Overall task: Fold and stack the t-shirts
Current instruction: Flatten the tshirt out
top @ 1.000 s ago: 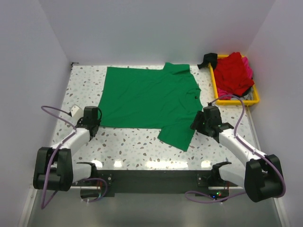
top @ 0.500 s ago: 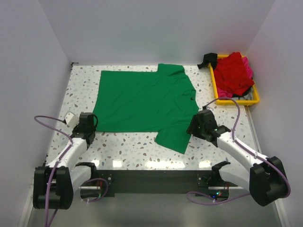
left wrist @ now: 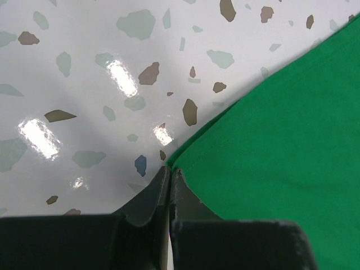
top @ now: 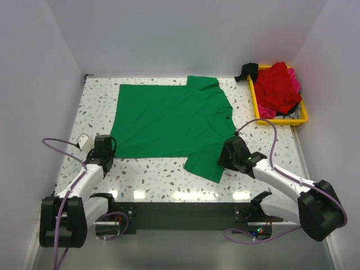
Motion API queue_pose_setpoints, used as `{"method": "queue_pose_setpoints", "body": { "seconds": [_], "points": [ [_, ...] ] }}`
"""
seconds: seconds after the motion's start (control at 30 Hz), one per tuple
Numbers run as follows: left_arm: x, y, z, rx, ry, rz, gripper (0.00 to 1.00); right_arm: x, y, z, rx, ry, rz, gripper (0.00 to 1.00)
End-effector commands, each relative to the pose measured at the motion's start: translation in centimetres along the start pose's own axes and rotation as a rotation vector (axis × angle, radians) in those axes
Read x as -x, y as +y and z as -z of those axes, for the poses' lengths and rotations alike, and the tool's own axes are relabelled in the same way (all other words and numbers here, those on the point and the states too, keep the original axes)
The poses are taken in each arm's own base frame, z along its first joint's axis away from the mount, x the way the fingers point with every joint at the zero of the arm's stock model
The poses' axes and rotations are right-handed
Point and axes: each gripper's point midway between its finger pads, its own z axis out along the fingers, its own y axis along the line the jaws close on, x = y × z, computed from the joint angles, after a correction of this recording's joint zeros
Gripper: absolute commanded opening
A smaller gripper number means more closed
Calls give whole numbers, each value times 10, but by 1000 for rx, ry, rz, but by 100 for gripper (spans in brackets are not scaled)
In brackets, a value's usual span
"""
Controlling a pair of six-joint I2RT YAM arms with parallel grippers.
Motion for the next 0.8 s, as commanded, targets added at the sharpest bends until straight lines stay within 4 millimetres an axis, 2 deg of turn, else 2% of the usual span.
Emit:
{"method": "queue_pose_setpoints", "body": {
  "seconds": [0.0, 0.2, 0.23, 0.33, 0.37, 0.43, 0.47, 0.5, 0.57, 0.7, 0.77],
  "points": [
    [-1, 1, -4, -5, -5, 11, 0, -3, -2, -5, -37, -24, -22, 52],
    [-6, 1, -5, -7, 13, 7, 0, -11, -5, -16, -75, 7, -14, 50],
    [-6, 0, -5, -11, 14, 9, 0, -11, -3, -18, -74, 9, -11, 48],
    [-6, 0, -5, -11, 14, 6, 0, -12, -3, -23, -88, 20, 0, 34],
    [-5, 0, -4, -11, 14, 3, 0, -11, -3, -23, -91, 22, 1, 22],
    [-4, -2, -4, -18, 15, 2, 0, -11, -3, -21, -97, 25, 5, 12],
    [-4, -2, -3, -18, 15, 1, 0, -5, 2, -17, -82, 11, 2, 3],
    [-4, -2, -3, -20, 17, -1, 0, -3, 2, -14, -80, 4, 2, 0],
    [-3, -3, -1, -23, 15, 0, 0, 1, 2, -4, -78, -6, 0, 0],
    [-1, -3, 2, -27, 11, 4, 0, 17, 4, 28, -29, -67, -21, 0],
    [0, -2, 5, -28, 11, 8, 0, 15, -1, 39, -24, -69, -22, 0]
  ]
}}
